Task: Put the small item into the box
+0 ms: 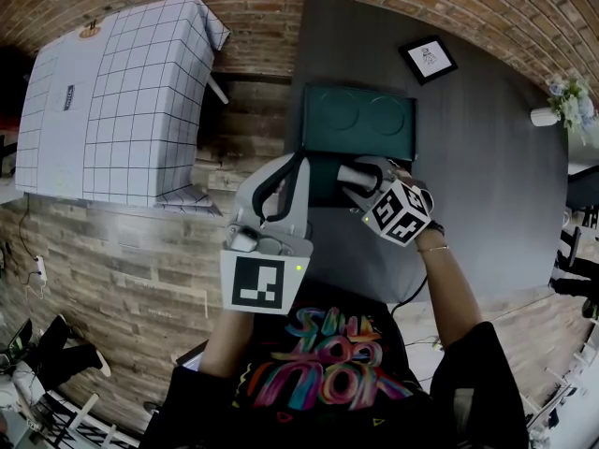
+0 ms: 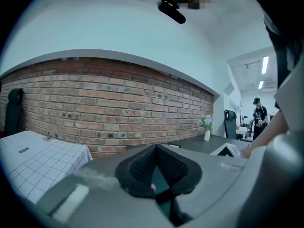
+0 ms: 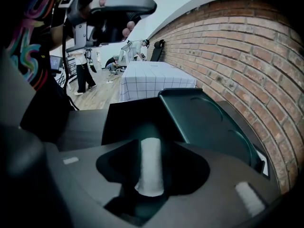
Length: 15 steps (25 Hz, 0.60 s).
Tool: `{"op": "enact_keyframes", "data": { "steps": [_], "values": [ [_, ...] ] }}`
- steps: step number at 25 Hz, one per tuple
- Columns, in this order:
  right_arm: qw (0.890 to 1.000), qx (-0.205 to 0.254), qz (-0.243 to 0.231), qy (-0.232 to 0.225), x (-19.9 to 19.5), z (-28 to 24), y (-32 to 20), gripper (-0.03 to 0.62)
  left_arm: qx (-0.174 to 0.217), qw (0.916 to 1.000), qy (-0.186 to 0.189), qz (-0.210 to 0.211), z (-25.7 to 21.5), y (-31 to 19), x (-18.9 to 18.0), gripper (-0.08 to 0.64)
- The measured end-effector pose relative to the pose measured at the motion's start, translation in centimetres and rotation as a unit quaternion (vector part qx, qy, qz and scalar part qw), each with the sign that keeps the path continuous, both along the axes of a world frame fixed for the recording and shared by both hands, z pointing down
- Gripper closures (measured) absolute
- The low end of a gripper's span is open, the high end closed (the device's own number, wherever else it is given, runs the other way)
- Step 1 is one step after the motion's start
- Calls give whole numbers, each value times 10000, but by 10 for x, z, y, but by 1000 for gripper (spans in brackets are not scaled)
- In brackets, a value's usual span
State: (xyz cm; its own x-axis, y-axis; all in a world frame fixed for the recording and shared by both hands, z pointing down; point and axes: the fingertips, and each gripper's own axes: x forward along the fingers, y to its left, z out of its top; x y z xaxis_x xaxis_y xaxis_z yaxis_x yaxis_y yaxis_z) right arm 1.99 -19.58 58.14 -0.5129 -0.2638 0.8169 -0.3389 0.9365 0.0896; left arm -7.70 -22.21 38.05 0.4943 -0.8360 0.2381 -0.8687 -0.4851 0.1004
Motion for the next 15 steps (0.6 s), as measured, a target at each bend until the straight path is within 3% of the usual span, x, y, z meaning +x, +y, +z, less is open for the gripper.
{"op": "enact_keyframes", "data": {
  "steps": [8, 15],
  "values": [
    [9977, 635, 234, -35, -2, -28, -7, 385, 53, 10000, 14, 10, -7, 1, 0, 558],
    [9884, 1436, 406, -286, -12, -76, -7, 387, 237, 9997, 60, 30, -22, 6, 1, 557]
  ]
}}
